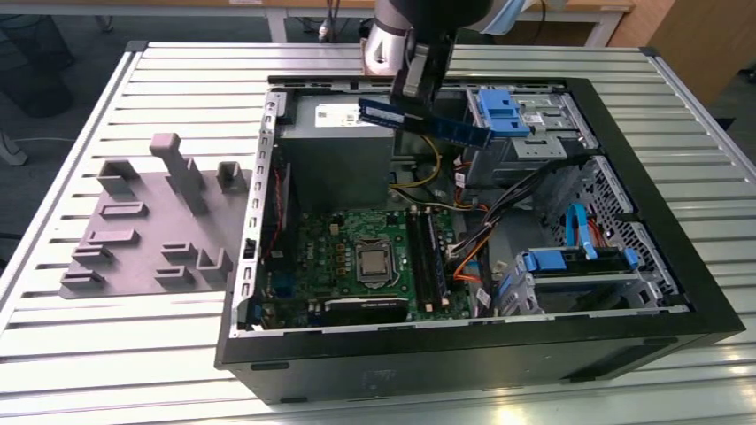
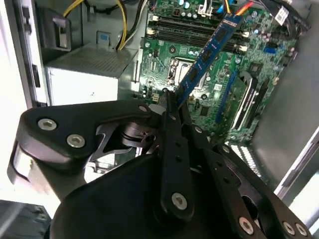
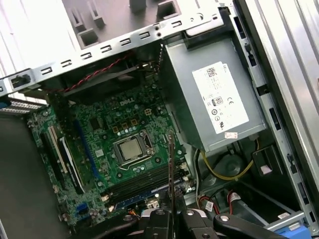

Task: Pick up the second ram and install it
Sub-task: 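Insert the second ram into the second slot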

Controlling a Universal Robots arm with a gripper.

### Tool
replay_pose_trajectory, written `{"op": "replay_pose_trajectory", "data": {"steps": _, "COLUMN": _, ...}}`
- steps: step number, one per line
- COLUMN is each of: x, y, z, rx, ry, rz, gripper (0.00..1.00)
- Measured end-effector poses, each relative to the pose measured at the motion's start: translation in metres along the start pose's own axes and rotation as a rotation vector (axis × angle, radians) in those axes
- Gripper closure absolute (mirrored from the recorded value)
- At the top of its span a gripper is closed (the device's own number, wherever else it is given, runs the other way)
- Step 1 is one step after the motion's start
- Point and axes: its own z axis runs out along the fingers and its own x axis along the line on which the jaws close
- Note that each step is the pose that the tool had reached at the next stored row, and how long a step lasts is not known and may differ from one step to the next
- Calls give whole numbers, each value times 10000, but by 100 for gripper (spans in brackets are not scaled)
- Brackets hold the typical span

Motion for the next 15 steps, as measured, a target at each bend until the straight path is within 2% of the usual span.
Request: {"op": "replay_pose_trajectory", "data": {"steps": 15, "x": 2, "y": -1, "z": 34, "rx": 166, "ry": -57, "rz": 2535, "gripper": 86}}
